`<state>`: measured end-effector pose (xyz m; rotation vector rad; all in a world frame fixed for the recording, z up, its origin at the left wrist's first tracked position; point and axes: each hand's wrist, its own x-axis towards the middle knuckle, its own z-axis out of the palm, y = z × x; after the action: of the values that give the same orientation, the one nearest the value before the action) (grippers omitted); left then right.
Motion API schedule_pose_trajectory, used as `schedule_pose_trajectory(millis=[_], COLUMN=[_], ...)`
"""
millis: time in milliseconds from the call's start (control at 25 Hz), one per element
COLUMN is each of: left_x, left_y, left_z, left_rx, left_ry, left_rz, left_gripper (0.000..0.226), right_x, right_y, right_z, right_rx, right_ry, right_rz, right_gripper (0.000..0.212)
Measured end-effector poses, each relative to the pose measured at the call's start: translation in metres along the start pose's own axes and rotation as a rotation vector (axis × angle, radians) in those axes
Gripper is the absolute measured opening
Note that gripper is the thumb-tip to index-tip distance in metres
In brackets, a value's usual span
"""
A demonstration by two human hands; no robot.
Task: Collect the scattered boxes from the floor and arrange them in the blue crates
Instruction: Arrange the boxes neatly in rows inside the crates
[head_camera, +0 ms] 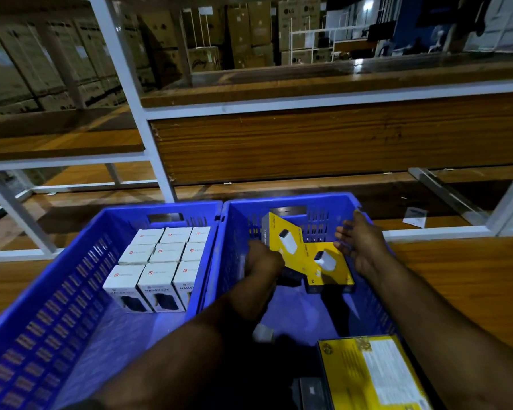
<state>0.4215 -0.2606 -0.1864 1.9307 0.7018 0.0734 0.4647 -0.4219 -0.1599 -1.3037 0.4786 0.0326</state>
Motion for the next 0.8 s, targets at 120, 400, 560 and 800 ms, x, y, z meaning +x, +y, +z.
schedule_pose_trajectory(millis=[120, 400, 560, 800], left_x=[-0.003, 0.004, 0.007, 0.007], left_y=[-0.007, -0.019, -0.023, -0.041], left_z=[0.005, -0.001, 0.019, 0.045], left_rx=[0.068, 0.101, 0.187, 0.374], left_ry=[-0.003, 0.052, 0.021, -0.016], left_rz=[0.059, 0.021, -0.046, -0.026], left_gripper=[0.025, 0.034, 0.044, 0.029], right_x=[0.000, -0.002, -0.003, 0.001], right_y=[-0.003, -0.004, -0.006, -0.004], right_z=[-0.002, -0.005, -0.004, -0.004], right_rx=[0.007, 0.005, 0.014, 0.015], right_ry=[-0.005, -0.023, -0.027, -0.039], right_rz=[0.017, 0.016, 0.018, 0.025], right_gripper=[0.040, 0.045, 0.041, 0.034])
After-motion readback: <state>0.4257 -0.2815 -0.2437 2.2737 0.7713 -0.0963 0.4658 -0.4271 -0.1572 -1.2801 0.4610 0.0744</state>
